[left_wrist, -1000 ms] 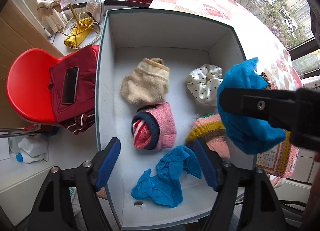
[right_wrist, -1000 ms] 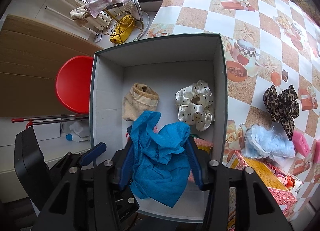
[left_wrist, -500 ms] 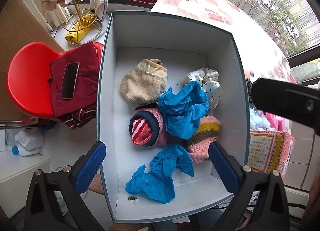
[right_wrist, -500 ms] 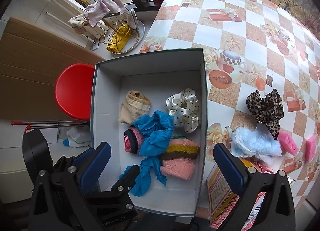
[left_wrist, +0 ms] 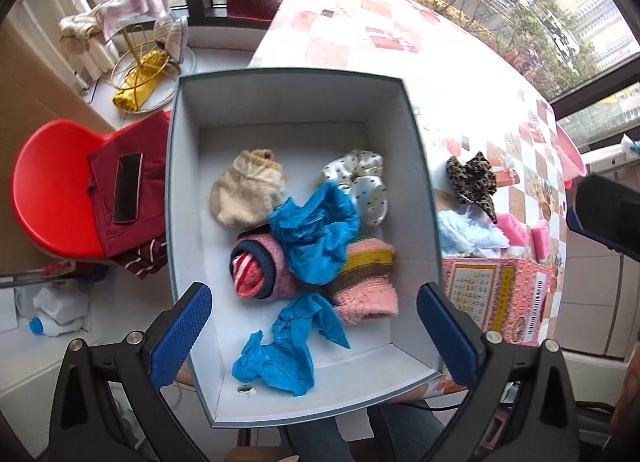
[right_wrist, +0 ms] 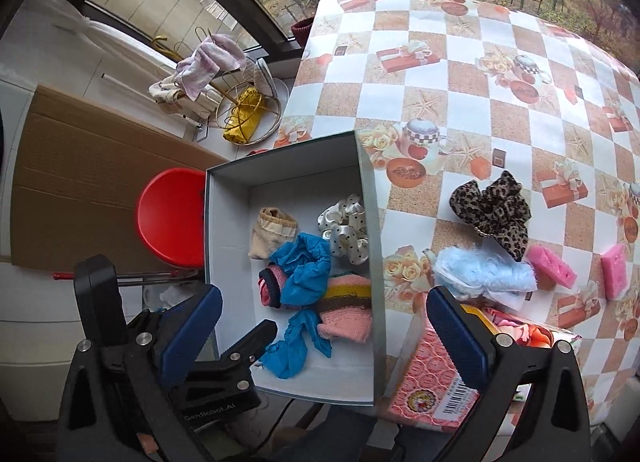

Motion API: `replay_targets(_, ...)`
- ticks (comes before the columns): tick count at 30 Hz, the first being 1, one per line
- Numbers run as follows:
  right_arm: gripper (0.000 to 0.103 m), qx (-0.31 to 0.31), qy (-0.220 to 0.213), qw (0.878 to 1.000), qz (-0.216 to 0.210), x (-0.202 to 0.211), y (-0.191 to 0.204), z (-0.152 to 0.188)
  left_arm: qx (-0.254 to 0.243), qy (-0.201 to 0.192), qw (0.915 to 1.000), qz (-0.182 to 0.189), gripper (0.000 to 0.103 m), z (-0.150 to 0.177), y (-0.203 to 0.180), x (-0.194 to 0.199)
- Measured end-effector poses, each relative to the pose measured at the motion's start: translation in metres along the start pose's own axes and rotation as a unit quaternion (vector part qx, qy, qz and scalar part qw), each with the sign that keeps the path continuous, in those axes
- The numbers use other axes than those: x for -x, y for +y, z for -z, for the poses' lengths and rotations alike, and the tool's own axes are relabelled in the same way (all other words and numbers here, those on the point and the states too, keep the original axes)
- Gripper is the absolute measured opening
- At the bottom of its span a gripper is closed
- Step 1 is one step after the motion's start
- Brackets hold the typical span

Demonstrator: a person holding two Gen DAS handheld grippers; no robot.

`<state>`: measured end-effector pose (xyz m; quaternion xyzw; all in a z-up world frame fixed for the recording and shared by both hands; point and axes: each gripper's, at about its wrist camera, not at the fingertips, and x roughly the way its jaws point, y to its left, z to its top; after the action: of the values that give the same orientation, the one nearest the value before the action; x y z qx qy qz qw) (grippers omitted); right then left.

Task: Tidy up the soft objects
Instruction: 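Move both open tools back toward the remaining items on the table, then grasp the leopard-print scrunchie with the left tool while the right tool grasps the pink foam sponge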

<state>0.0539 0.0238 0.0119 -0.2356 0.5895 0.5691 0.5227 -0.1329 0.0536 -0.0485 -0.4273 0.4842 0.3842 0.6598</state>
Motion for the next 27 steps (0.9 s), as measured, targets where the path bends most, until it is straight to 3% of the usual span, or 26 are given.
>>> replay_targets(8, 0.103, -0.109, -0.038, 0.993, 0.013, 0.044, -0.096, 0.025, -0.070, 0.005, 0.9975, 0.009, 0.102, -0.027, -0.066, 0.013)
replay_targets(14, 0.103, -0.232, -0.041, 0.971, 0.029, 0.055, -0.191, 0.061, -0.109, 0.035, 0.9935, 0.005, 0.102, -0.050, -0.129, -0.004)
replay_targets(20, 0.103, -0.308, -0.036, 0.950, 0.021, 0.053, -0.255, 0.096, -0.081, 0.099, 0.9918, 0.009, 0.102, -0.081, -0.183, -0.050)
replay_targets(27, 0.103, -0.369, -0.032, 0.929, 0.024, 0.048, -0.316, 0.114, -0.028, 0.156, 0.9869, -0.031, 0.102, -0.103, -0.216, -0.111)
